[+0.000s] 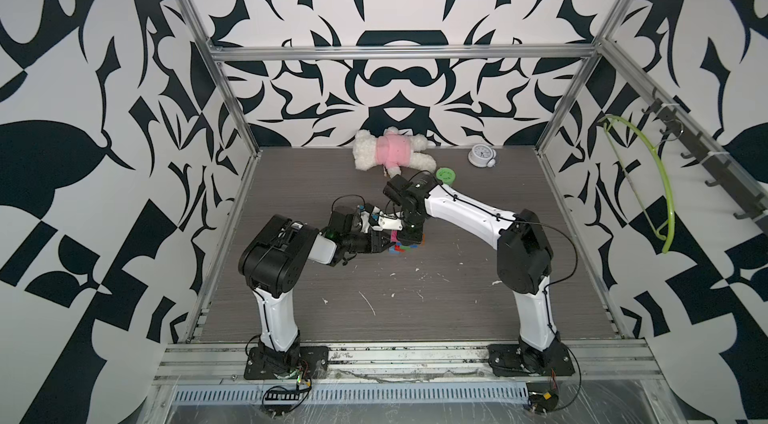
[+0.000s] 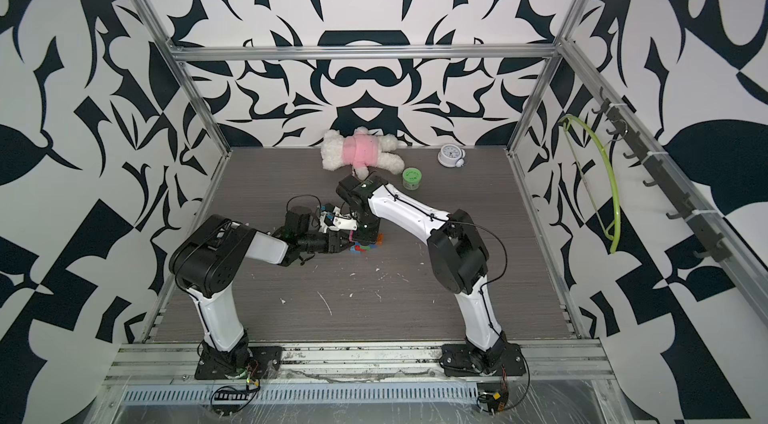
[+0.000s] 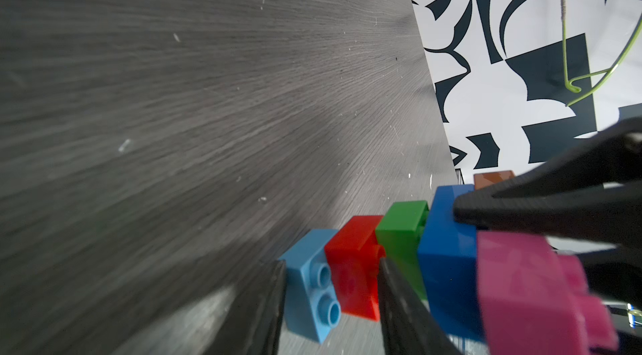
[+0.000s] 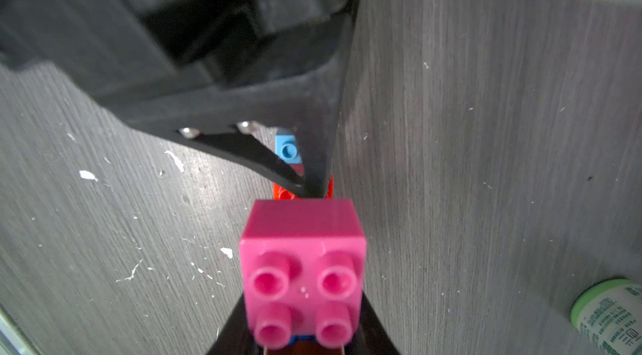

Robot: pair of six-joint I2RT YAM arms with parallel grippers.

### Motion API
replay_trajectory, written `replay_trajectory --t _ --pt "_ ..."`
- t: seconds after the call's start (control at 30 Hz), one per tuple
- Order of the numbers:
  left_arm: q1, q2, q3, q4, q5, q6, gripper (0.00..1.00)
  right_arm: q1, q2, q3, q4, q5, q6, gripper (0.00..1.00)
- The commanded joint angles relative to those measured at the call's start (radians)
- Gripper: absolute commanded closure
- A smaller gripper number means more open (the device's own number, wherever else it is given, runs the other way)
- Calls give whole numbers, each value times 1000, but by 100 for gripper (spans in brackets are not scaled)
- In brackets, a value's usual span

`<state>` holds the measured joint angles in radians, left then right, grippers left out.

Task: Assemble the letter y with lego
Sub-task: Assemble the lego brick with the lego brick.

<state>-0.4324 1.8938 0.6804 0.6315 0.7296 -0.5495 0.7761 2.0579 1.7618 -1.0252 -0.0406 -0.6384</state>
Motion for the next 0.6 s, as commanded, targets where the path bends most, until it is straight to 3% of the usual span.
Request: replay_trajectory --t 0.0,0.57 --pt "-12 70 -43 -231 -105 23 54 15 14 -31 -20 -23 -6 84" --pt "-12 70 -42 -233 -105 23 54 16 -1 -65 -23 -13 12 85"
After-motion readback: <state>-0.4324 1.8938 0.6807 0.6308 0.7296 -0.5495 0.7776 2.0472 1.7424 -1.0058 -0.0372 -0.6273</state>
